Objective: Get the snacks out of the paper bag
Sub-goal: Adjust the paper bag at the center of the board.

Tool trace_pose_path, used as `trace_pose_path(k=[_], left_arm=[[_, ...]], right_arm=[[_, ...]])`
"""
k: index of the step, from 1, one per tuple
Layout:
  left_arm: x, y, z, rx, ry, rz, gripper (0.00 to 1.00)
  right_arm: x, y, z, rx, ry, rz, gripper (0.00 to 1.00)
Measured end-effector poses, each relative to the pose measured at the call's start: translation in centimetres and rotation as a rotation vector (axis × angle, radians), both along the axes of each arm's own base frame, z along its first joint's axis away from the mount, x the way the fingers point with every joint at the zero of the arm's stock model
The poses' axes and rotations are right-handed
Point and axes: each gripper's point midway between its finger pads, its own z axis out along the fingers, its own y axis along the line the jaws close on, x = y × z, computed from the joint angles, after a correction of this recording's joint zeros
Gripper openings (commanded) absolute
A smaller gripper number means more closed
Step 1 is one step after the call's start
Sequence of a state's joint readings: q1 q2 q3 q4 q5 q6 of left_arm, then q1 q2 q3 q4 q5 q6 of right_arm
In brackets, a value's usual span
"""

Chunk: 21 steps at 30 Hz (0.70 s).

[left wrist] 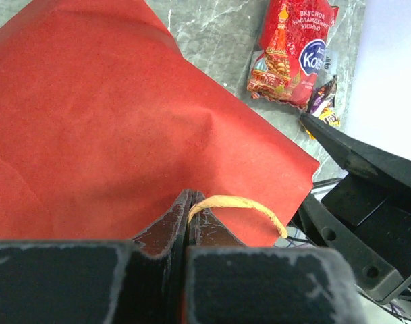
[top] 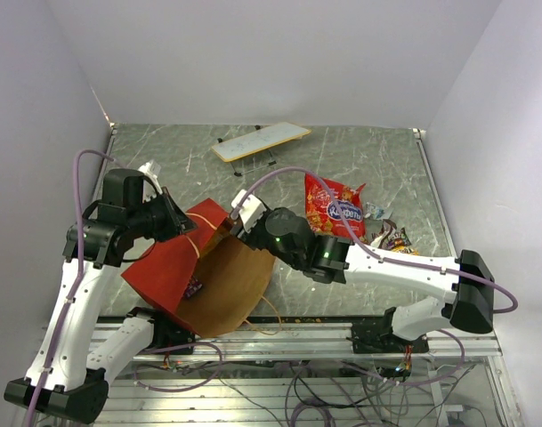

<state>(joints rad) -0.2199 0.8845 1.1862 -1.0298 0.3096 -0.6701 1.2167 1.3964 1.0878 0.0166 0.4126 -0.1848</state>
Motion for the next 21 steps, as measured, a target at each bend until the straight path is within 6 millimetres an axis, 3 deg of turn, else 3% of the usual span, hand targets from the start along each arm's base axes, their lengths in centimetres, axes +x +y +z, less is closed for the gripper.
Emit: trace_pose_path(k=[5, 14, 18, 21], left_arm=[[0.0, 0.0, 0.0, -0.005, 0.003, 0.010, 0.07], [0.4, 0.0, -0.7, -0.010, 0.035, 0.034, 0.07], [0.9, 0.0, -1.1, -0.008, 0.057, 0.043, 0.07], [1.3, -0.2, -1.2, -0.015, 0.062, 0.051, 0.07]], right_arm=[[0.9, 0.4, 0.3, 0.037, 0.003, 0.011, 0.46], [3.3, 0.8, -1.1, 0.048, 0.026, 0.018, 0.43], [4.4, 0.6, -1.3, 0.041, 0.021, 0.011, 0.36], [5.0, 0.4, -1.2, 0.040, 0.012, 0.010, 0.25]])
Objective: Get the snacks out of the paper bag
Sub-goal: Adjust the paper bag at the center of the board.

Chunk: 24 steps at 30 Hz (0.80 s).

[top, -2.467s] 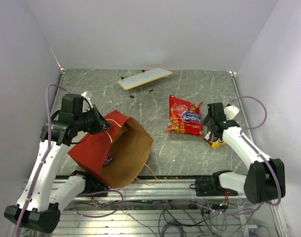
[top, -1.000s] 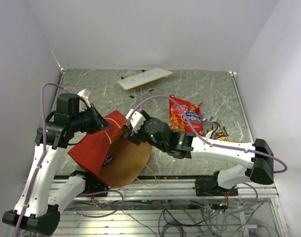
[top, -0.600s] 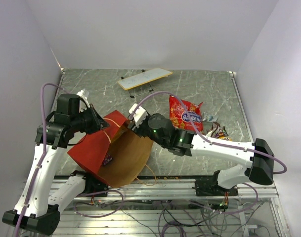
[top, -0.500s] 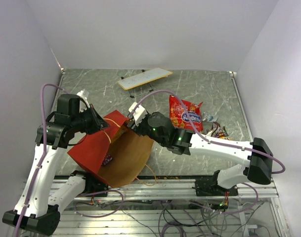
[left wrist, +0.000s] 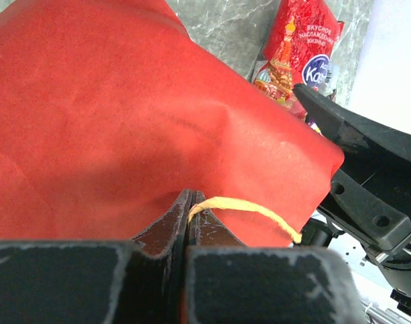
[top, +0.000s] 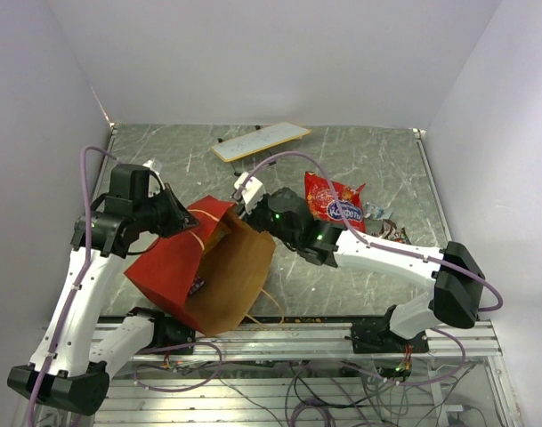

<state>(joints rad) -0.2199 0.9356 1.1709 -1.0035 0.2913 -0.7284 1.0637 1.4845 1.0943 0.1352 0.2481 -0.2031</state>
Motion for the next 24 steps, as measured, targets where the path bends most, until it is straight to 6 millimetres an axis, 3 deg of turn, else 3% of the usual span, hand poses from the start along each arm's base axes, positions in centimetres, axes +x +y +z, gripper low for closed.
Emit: trace_pose_path(k=[10, 18, 24], left_arm=[[1.5, -0.4, 0.7, -0.031, -0.039, 0.023, 0.07], [4.6, -1.1, -1.1, -0.016, 0.011, 0.019, 0.07], [8.0, -1.9, 0.4, -0.017, -0.026, 0.001, 0.07]], right_arm=[[2.5, -0.6, 0.5, 0.023, -0.006, -0.007, 0.03], [5.0, -2.4, 1.2, 0.015, -0.049, -0.067, 0.00], [6.1, -4.2, 1.5, 0.008, -0.071, -0.130, 0.00]])
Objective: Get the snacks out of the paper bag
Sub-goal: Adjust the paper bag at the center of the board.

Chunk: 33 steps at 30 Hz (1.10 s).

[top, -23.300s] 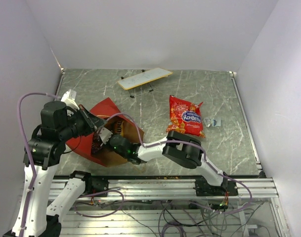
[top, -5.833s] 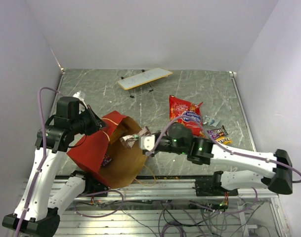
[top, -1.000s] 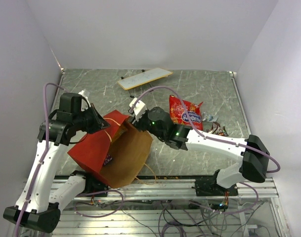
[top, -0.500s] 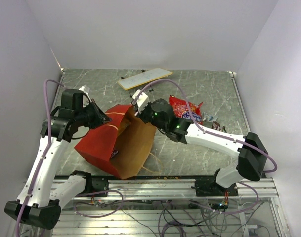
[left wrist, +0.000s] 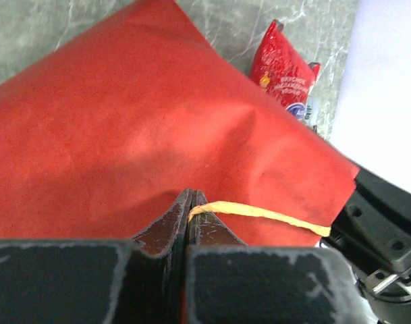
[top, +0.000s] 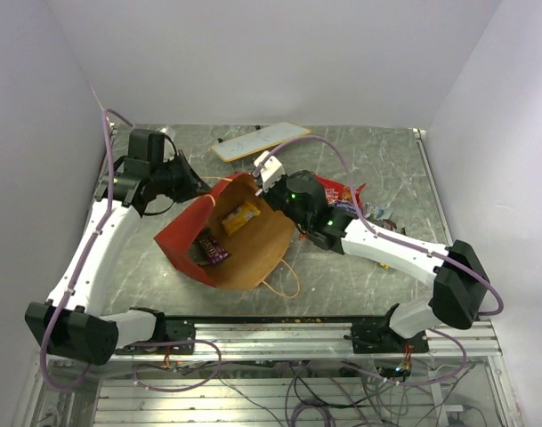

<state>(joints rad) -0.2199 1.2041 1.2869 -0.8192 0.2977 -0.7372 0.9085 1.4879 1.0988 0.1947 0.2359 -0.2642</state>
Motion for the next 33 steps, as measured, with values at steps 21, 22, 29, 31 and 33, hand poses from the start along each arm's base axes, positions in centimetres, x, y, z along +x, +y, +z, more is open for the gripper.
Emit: trace_pose_path(k=[21, 22, 29, 31, 33], left_arm=[[1.8, -3.3, 1.6, -0.098, -0.078, -0.092, 0.07], [1.1, -2.9, 1.2, -0.084, -0.073, -0.089, 0.07], [-4.7, -0.8, 0.0, -0.059, -0.094, -0.068, 0.07], [-6.0, -0.8, -0.7, -0.094, -0.092, -0.063, 0.07], [-6.9, -1.2, -1.4, -0.144, -0.075, -0.060, 0.07]], right_arm=[[-2.3, -4.3, -1.1, 0.049, 0.029, -0.065, 0.00], [-2.5, -4.1, -1.2, 0.061, 0.042, -0.057, 0.00], [-4.2, -2.7, -2.2, 0.122, 0.147, -0.005, 0.00], [-4.7, -2.7, -2.6, 0.124, 0.170, 0.000, 0.03], [-5.2, -2.9, -2.8, 0.124, 0.186, 0.003, 0.12]])
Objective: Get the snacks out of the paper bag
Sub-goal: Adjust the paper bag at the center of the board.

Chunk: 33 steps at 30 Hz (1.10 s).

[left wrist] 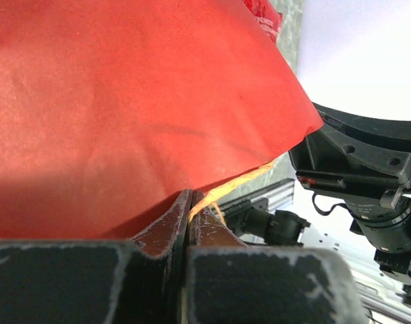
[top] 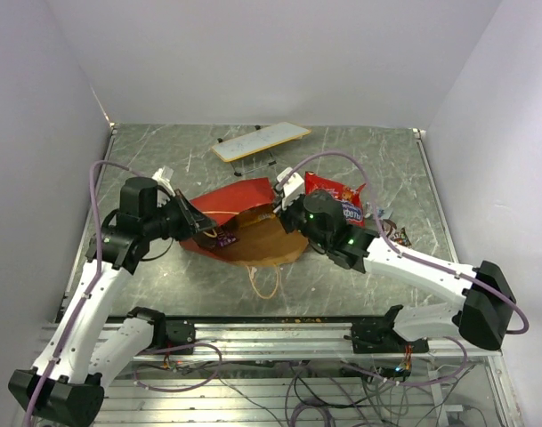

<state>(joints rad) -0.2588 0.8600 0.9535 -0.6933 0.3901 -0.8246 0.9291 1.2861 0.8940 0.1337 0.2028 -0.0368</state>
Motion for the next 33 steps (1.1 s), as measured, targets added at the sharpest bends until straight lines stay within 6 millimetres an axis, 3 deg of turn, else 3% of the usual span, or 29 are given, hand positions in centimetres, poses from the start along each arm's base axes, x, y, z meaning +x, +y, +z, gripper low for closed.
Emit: trace_pose_path(k=[3, 6, 11, 17, 22, 25, 29, 33], left_arm=[[-0.2, -0.8, -0.2, -0.073, 0.022, -0.007, 0.07], [0.2, -1.6, 0.7, -0.125, 0.017, -0.014, 0.07], [1.0, -2.2, 2.6, -0.175, -0.010, -0.024, 0.07], [1.3, -3.1, 4.5, -0.254, -0.041, -0.035, 0.07], [1.3, -3.4, 5.4, -0.291, -0.057, -0.041, 0.07], [1.4, -3.5, 5.5, -0.298, -0.054, -0.043, 0.07], [2.0, -3.7, 6.1, -0.293, -0.056, -0.050, 0.07], [2.3, -3.7, 7.5, -0.284, -0.094, -0.064, 0.07]], right_arm=[[-0.4, -1.1, 0.0, -0.014, 0.011, -0.024, 0.24], [-0.7, -2.7, 0.5, -0.026, 0.009, -0.066, 0.33], [-1.4, -4.6, 1.6, -0.035, 0.006, -0.102, 0.58], [-2.7, -5.3, 2.6, -0.080, 0.030, -0.057, 0.68], [-4.5, -5.3, 4.3, -0.040, 0.041, 0.014, 0.69], [-6.2, -4.1, 5.0, 0.012, 0.065, 0.078, 0.69], [-10.2, -0.7, 5.0, 0.053, 0.118, 0.206, 0.68], [-13.8, 3.3, 5.1, 0.080, 0.154, 0.296, 0.54]])
